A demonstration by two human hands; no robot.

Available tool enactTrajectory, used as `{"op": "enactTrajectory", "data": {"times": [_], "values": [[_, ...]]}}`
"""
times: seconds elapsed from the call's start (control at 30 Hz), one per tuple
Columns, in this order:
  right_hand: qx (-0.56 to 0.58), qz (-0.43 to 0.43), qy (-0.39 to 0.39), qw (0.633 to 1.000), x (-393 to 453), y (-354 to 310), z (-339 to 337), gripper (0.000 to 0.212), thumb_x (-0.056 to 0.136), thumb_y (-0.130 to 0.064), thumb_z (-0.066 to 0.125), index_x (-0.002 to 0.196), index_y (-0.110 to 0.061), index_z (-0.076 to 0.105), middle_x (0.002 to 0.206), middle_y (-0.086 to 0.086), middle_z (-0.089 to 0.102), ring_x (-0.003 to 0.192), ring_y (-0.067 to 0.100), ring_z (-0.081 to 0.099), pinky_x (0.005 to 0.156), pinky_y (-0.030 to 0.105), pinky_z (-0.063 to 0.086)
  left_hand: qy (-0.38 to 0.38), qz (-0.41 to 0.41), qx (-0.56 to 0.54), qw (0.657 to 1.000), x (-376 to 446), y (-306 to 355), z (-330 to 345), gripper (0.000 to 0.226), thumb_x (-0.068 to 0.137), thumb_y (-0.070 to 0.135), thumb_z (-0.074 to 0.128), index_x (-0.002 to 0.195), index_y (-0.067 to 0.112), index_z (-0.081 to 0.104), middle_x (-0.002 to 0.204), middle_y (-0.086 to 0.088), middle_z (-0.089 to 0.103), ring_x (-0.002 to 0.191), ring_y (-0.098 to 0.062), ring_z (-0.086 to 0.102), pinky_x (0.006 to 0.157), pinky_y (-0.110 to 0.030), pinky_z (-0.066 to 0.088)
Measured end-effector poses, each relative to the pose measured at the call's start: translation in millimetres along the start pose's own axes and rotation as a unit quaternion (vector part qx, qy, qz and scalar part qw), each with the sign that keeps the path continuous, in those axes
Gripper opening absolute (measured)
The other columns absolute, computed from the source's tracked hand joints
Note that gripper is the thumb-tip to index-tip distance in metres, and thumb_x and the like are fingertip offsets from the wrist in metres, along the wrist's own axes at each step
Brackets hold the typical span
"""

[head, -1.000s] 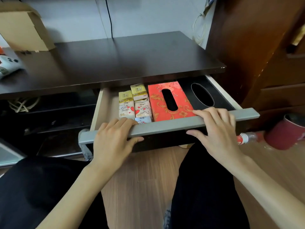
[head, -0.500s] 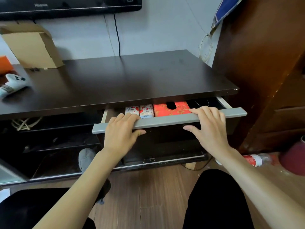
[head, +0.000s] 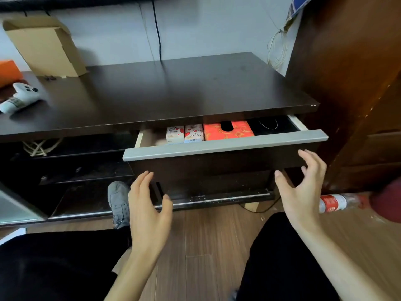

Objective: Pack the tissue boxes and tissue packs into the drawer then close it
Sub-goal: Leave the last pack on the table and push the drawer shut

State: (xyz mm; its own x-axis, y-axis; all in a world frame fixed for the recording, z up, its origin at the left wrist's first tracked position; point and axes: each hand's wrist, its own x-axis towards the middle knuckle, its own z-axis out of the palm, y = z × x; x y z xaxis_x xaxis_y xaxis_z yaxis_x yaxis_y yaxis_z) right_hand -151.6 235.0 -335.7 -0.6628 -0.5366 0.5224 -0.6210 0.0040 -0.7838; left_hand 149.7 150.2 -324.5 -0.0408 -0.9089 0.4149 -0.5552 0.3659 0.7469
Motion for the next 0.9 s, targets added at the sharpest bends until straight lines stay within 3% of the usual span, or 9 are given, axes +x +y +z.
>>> {"op": "enactTrajectory", "data": {"times": [0.1, 0.23, 0.4, 0.47, 0.53, 0.63, 0.73, 0.83, 0.9], "values": [[-0.046, 0.06, -0.056, 0.996, 9, -1, 8, 0.083, 0.097, -0.017, 0.069, 0.163, -0.01, 0.02, 0.173, 0.006, 0.009, 0.159, 0.023, 0.017, 0.121, 0.031, 0.023, -0.05, -0.005, 0.054, 0.997, 13, -3, 6, 0.085, 0.093, 0.017, 0.06, 0.158, 0.016, 0.006, 0.166, 0.008, -0.007, 0.148, -0.01, 0.012, 0.114, -0.03, 0.024], [-0.083, 0.049, -0.053, 0.994, 18, -6, 34, 0.091, 0.097, -0.019, 0.069, 0.165, -0.01, 0.008, 0.175, 0.003, -0.01, 0.159, 0.02, 0.004, 0.116, 0.025, 0.018, -0.076, 0.017, 0.09, 0.993, 29, -3, 25, 0.091, 0.091, 0.021, 0.061, 0.157, 0.018, -0.001, 0.162, 0.005, -0.028, 0.129, -0.027, 0.039, 0.087, -0.036, 0.049], [-0.095, 0.064, -0.058, 0.992, 48, 4, 64, 0.095, 0.097, -0.017, 0.068, 0.166, -0.015, 0.004, 0.175, 0.0, -0.012, 0.161, 0.022, 0.002, 0.116, 0.025, 0.013, -0.075, 0.025, 0.135, 0.988, 68, -12, 43, 0.093, 0.089, 0.022, 0.062, 0.157, 0.016, -0.001, 0.163, -0.004, -0.025, 0.097, -0.033, 0.06, 0.081, -0.042, 0.053], [-0.105, 0.067, -0.069, 0.99, 63, 8, 76, 0.094, 0.097, -0.017, 0.068, 0.166, -0.015, 0.004, 0.175, 0.001, -0.011, 0.161, 0.026, 0.003, 0.118, 0.03, 0.016, -0.077, 0.037, 0.169, 0.982, 85, -14, 50, 0.091, 0.089, 0.024, 0.062, 0.157, 0.011, 0.003, 0.165, -0.013, -0.015, 0.106, -0.036, 0.058, 0.095, -0.043, 0.048], [-0.123, 0.064, -0.072, 0.988, 78, 11, 88, 0.093, 0.097, -0.016, 0.069, 0.166, -0.011, 0.007, 0.175, 0.005, -0.009, 0.161, 0.03, 0.005, 0.118, 0.033, 0.018, -0.081, 0.037, 0.201, 0.976, 104, -16, 55, 0.09, 0.09, 0.027, 0.06, 0.157, 0.01, 0.003, 0.165, -0.016, -0.007, 0.133, -0.036, 0.045, 0.112, -0.047, 0.034], [-0.142, 0.059, -0.085, 0.984, 98, 16, 105, 0.092, 0.096, -0.013, 0.071, 0.165, -0.006, 0.01, 0.175, 0.009, -0.007, 0.161, 0.03, 0.007, 0.124, 0.036, 0.019, -0.122, 0.04, 0.229, 0.965, 131, -22, 63, 0.091, 0.091, 0.028, 0.058, 0.157, 0.01, -0.002, 0.166, -0.014, -0.007, 0.153, -0.03, 0.008, 0.116, -0.046, 0.028], [-0.156, 0.062, -0.098, 0.981, 101, 18, 114, 0.097, 0.095, -0.012, 0.072, 0.165, -0.005, 0.006, 0.175, 0.01, -0.01, 0.161, 0.028, 0.003, 0.12, 0.029, 0.015, -0.17, 0.041, 0.219, 0.96, 143, -25, 65, 0.095, 0.092, 0.025, 0.061, 0.157, 0.008, -0.007, 0.165, -0.015, -0.014, 0.153, -0.03, -0.007, 0.116, -0.045, 0.033], [-0.154, 0.051, -0.098, 0.982, 100, 22, 113, 0.096, 0.095, -0.012, 0.072, 0.166, -0.008, 0.008, 0.175, 0.005, -0.009, 0.16, 0.024, 0.004, 0.116, 0.026, 0.016, -0.192, 0.051, 0.228, 0.953, 141, -29, 61, 0.093, 0.091, 0.023, 0.062, 0.157, 0.008, -0.002, 0.164, -0.013, -0.018, 0.153, -0.029, -0.004, 0.114, -0.044, 0.036], [-0.129, 0.038, -0.109, 0.985, 100, 29, 100, 0.088, 0.096, -0.011, 0.07, 0.165, -0.012, 0.016, 0.176, 0.001, -0.003, 0.157, 0.014, 0.008, 0.114, 0.025, 0.019, -0.225, 0.035, 0.224, 0.948, 147, -30, 47, 0.087, 0.092, 0.025, 0.06, 0.158, 0.009, 0.006, 0.165, -0.009, -0.017, 0.151, -0.03, 0.016, 0.111, -0.041, 0.038]]}}
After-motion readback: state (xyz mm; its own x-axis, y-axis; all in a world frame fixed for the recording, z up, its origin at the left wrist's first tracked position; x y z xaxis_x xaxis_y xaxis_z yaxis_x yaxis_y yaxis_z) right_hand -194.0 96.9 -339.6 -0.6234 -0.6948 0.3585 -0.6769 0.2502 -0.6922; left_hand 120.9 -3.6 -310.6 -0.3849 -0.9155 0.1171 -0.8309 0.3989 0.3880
